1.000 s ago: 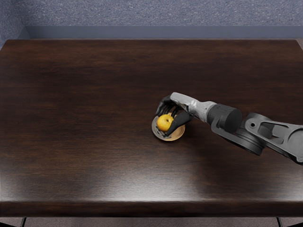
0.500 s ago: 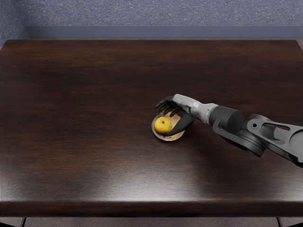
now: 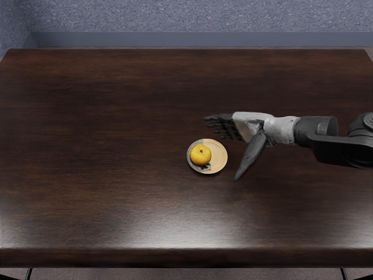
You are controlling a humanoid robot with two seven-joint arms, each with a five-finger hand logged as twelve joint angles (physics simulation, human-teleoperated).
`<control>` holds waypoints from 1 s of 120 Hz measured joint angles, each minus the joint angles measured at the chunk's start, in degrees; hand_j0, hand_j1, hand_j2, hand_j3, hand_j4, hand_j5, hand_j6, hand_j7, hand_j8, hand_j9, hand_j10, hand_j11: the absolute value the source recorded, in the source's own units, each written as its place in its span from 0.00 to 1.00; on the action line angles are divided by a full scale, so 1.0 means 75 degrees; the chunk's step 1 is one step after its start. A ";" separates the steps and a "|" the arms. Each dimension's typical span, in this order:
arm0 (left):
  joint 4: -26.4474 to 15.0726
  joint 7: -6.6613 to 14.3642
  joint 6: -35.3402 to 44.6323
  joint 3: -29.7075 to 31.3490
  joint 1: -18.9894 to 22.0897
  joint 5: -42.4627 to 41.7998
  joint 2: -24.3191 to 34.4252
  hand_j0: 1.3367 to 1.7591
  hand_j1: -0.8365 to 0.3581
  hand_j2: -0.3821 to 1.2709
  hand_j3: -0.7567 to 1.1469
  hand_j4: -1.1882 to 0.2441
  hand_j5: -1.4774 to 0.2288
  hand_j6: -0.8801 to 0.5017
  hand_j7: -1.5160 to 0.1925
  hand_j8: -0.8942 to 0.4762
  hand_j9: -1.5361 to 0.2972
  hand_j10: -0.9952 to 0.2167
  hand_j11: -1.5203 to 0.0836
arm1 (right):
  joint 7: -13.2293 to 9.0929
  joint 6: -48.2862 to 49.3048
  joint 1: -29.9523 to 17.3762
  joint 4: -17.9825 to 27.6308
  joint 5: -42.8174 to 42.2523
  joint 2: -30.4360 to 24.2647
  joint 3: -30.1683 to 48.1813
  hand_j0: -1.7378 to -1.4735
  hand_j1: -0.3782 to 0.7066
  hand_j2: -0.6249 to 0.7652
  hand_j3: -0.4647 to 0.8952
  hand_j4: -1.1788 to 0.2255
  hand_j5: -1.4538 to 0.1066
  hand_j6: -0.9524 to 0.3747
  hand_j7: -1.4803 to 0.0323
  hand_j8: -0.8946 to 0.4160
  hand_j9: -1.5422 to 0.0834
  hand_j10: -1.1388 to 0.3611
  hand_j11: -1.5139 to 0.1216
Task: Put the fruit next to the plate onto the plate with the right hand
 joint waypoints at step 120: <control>0.0000 -0.0001 0.0000 -0.0001 0.0000 0.0001 0.0000 0.76 0.99 0.23 0.40 0.83 0.87 0.64 0.89 0.65 0.84 0.82 0.95 | -0.0012 0.1943 -0.0398 -0.2776 0.2654 -0.1430 0.0049 0.30 0.03 0.45 0.34 0.84 0.93 0.72 0.98 0.68 0.95 0.76 0.93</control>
